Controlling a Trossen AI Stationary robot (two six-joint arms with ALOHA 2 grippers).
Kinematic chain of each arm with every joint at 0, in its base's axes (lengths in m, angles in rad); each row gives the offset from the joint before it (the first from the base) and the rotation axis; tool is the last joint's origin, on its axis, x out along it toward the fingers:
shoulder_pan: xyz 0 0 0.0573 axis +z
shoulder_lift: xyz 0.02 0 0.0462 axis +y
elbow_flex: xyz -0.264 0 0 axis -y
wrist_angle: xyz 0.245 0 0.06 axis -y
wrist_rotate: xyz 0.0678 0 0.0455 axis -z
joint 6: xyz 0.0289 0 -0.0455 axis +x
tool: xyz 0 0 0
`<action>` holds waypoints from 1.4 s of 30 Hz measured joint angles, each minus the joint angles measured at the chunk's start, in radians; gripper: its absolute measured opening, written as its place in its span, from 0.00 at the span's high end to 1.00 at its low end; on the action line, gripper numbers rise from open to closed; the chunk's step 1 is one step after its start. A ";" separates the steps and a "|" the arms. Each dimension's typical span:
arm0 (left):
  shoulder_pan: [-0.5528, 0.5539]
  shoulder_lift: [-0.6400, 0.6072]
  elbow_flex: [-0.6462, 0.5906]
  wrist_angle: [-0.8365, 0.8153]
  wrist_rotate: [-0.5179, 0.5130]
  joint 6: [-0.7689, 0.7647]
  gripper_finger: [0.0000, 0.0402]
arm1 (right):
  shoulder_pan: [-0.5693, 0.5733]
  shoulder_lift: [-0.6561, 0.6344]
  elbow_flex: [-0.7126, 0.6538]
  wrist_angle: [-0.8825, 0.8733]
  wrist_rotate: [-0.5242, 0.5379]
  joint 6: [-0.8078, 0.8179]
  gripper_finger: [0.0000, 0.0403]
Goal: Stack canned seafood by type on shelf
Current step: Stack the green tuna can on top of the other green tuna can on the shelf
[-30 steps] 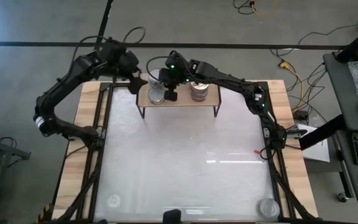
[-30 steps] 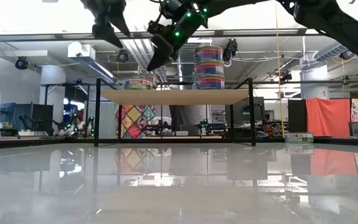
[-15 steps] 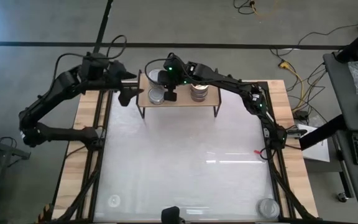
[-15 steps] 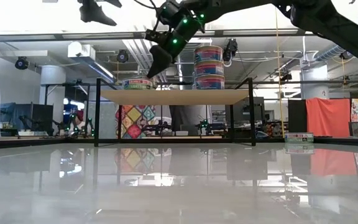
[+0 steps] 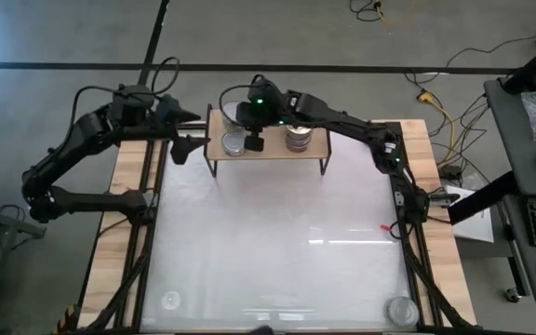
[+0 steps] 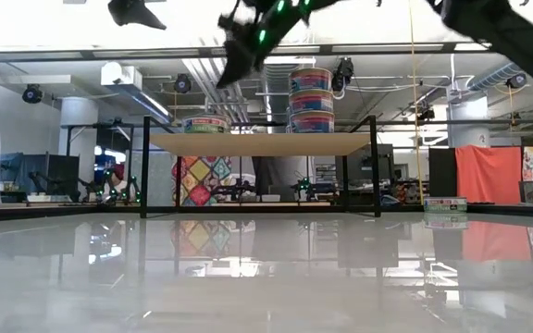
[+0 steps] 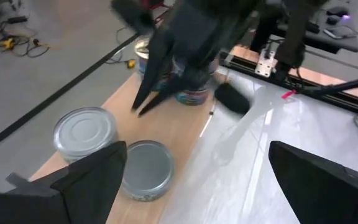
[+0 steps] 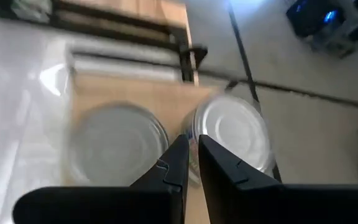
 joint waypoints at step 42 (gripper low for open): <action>-0.814 0.047 -0.588 0.811 -0.012 -0.060 0.06 | 0.863 -0.318 -0.525 -0.807 -0.103 1.501 0.93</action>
